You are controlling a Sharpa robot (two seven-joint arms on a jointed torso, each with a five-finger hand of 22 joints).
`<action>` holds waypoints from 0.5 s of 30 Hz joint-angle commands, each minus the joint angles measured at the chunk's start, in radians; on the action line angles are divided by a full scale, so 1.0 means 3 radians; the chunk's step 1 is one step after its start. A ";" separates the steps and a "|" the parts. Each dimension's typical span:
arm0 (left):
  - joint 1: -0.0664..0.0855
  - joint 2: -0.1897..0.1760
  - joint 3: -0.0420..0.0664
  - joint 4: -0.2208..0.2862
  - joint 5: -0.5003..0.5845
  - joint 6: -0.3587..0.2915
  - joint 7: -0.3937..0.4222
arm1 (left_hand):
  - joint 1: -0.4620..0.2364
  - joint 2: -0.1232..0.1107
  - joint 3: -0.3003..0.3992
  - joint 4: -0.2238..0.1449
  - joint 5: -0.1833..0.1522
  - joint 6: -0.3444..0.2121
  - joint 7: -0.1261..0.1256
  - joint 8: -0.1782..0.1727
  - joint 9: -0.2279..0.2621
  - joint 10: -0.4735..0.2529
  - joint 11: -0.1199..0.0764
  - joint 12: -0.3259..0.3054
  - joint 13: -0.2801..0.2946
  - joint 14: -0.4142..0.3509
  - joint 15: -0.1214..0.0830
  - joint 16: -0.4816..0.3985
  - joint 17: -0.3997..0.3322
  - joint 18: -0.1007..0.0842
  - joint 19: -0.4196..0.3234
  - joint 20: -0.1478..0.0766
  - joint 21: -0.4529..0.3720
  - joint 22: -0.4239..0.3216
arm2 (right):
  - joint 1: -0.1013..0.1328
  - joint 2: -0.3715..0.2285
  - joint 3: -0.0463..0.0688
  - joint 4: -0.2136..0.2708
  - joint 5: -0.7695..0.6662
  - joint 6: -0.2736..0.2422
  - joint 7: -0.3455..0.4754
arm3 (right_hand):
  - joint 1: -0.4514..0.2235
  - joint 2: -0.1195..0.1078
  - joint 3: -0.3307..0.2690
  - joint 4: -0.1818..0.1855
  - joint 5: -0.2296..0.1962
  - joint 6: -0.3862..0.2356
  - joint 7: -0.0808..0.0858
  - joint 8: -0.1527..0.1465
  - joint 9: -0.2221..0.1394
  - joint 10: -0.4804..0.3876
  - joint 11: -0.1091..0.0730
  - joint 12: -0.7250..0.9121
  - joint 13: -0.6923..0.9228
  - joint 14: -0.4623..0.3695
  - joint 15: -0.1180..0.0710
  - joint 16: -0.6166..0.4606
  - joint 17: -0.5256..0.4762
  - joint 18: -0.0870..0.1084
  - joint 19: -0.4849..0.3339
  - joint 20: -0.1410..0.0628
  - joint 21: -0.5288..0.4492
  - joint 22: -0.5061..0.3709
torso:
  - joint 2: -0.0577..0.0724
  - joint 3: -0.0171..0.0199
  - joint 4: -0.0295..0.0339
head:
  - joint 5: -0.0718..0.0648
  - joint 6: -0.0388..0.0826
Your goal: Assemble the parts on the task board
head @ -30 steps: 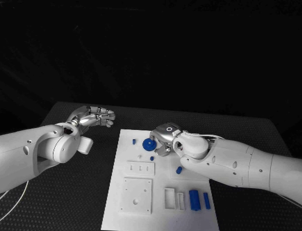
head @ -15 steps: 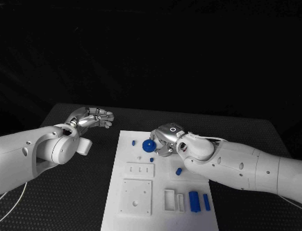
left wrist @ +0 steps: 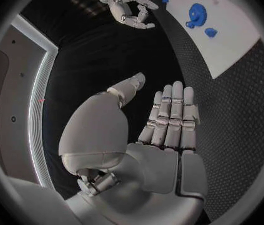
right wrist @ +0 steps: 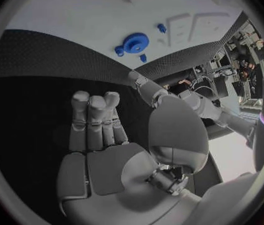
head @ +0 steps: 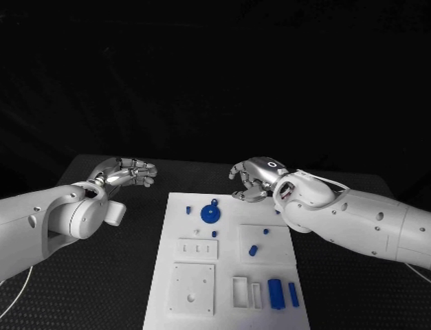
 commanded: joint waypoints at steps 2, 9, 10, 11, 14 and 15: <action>0.0002 0.0025 0.0002 -0.0037 -0.0013 0.0105 0.0111 | -0.0024 0.0016 0.0019 -0.0001 -0.0017 -0.0002 -0.0008 -0.0005 0.0008 0.0002 -0.0005 -0.0004 0.0008 0.0001 -0.0005 0.0000 0.0006 0.0054 -0.0029 0.0006 0.0004 0.0061 | 0.0036 -0.0149 0.0002 -0.0077 0.0594 0.0428 0.0411 | 0.0023 0.0036 -0.0036 0.0001 0.0076 0.0220 0.0116 0.0003 -0.0007 -0.0376 0.0035 0.0011 0.0000 -0.0041 0.0000 -0.0027 -0.0004 0.0134 0.0012 0.0002 -0.0019 -0.0002 | -0.0016 0.0018 -0.0052 | 0.0000 0.0022; -0.0011 0.0036 0.0002 -0.0073 -0.0014 0.0182 0.0158 | -0.0021 0.0067 0.0005 -0.0029 -0.0018 0.0070 -0.0033 0.0027 0.0026 0.0119 -0.0052 0.0058 0.0039 0.0019 -0.0012 0.0009 0.0014 0.0051 -0.0029 0.0001 0.0003 0.0059 | 0.0042 -0.0324 0.0001 -0.0201 0.0857 0.0607 0.0679 | 0.0078 0.0138 -0.0245 -0.0084 0.0339 0.0192 0.0129 0.0002 -0.0014 -0.0423 0.0048 0.0021 0.0007 -0.0085 0.0015 -0.0018 0.0017 0.0134 -0.0043 0.0026 -0.0020 0.0022 | -0.0028 0.0041 -0.0106 | -0.0019 0.0029; -0.0015 0.0033 0.0002 -0.0074 -0.0016 0.0213 0.0157 | -0.0020 0.0072 0.0003 -0.0033 -0.0017 0.0081 -0.0037 0.0031 0.0028 0.0132 -0.0058 0.0064 0.0043 0.0021 -0.0013 0.0010 0.0015 0.0050 -0.0028 -0.0001 0.0004 0.0058 | 0.0042 -0.0336 0.0001 -0.0229 0.0886 0.0640 0.0712 | 0.0081 0.0167 -0.0318 -0.0115 0.0400 0.0187 0.0131 0.0003 -0.0016 -0.0435 0.0051 0.0022 0.0006 -0.0098 0.0018 -0.0016 0.0022 0.0134 -0.0059 0.0034 -0.0021 0.0028 | -0.0029 0.0046 -0.0112 | -0.0020 0.0028; -0.0017 0.0032 0.0002 -0.0074 -0.0019 0.0215 0.0156 | -0.0022 0.0081 -0.0001 -0.0040 -0.0017 0.0098 -0.0044 0.0036 0.0031 0.0151 -0.0066 0.0073 0.0048 0.0029 -0.0017 0.0014 0.0017 0.0050 -0.0024 -0.0003 0.0004 0.0058 | 0.0038 -0.0349 0.0000 -0.0273 0.0911 0.0679 0.0746 | 0.0082 0.0181 -0.0349 -0.0128 0.0424 0.0184 0.0132 0.0004 -0.0017 -0.0440 0.0053 0.0022 0.0006 -0.0104 0.0019 -0.0016 0.0024 0.0134 -0.0066 0.0038 -0.0023 0.0030 | -0.0027 0.0053 -0.0121 | -0.0019 0.0030; -0.0028 0.0034 0.0002 -0.0076 -0.0021 0.0241 0.0159 | -0.0026 0.0093 -0.0007 -0.0054 -0.0017 0.0121 -0.0053 0.0040 0.0034 0.0191 -0.0084 0.0091 0.0058 0.0062 -0.0030 0.0032 0.0026 0.0047 -0.0016 -0.0010 0.0005 0.0056 | -0.0008 -0.0367 -0.0001 -0.0376 0.0925 0.0693 0.0791 | 0.0077 0.0223 -0.0479 -0.0181 0.0544 0.0161 0.0140 -0.0002 -0.0023 -0.0463 0.0060 0.0023 0.0006 -0.0128 0.0026 -0.0014 0.0032 0.0134 -0.0091 0.0049 -0.0028 0.0037 | -0.0026 0.0069 -0.0137 | -0.0014 0.0024; -0.0029 0.0034 0.0002 -0.0076 -0.0021 0.0243 0.0161 | -0.0027 0.0094 -0.0007 -0.0055 -0.0017 0.0122 -0.0053 0.0040 0.0034 0.0193 -0.0085 0.0092 0.0059 0.0065 -0.0031 0.0033 0.0027 0.0047 -0.0016 -0.0011 0.0005 0.0055 | -0.0028 -0.0375 -0.0001 -0.0417 0.0941 0.0684 0.0800 | 0.0077 0.0225 -0.0500 -0.0187 0.0554 0.0154 0.0141 -0.0005 -0.0024 -0.0469 0.0063 0.0022 0.0006 -0.0133 0.0027 -0.0014 0.0033 0.0134 -0.0096 0.0051 -0.0030 0.0038 | -0.0027 0.0070 -0.0138 | -0.0020 0.0022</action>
